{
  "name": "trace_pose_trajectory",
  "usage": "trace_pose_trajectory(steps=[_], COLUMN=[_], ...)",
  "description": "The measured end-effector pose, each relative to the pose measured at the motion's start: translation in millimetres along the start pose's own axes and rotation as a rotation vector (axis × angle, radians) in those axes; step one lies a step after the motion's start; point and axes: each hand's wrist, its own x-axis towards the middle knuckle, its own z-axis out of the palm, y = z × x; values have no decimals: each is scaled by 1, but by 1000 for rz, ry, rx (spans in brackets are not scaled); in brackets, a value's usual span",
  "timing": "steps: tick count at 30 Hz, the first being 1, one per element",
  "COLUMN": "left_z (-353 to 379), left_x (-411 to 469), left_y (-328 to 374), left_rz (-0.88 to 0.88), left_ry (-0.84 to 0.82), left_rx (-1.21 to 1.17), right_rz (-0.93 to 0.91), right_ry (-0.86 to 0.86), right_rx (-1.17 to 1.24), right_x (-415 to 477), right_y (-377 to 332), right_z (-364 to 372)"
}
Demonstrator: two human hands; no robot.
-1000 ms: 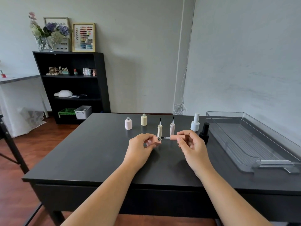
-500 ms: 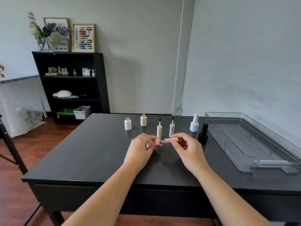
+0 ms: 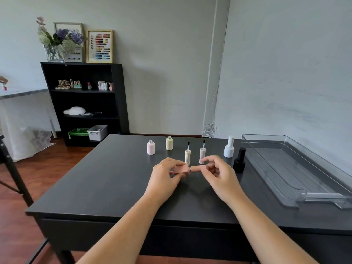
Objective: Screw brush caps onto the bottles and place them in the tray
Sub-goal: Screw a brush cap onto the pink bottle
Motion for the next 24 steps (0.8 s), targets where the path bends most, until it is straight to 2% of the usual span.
trace_pose_trajectory(steps=[7, 10, 13, 18, 24], left_z=[0, -1, -1, -1, -1], left_x=[0, 0, 1, 1, 1], left_y=[-2, -3, -4, -4, -4], left_rz=[-32, -63, -77, -86, -88], left_ry=[-39, -17, -19, -33, -31], left_rx=[-49, -78, -88, -89, -92], right_rz=[83, 61, 38, 124, 48], right_ry=[20, -28, -66, -1, -67], right_rx=[-67, -22, -91, -102, -56], right_x=[3, 2, 1, 3, 1], right_y=[2, 2, 3, 1, 1], right_z=[-1, -1, 0, 0, -2])
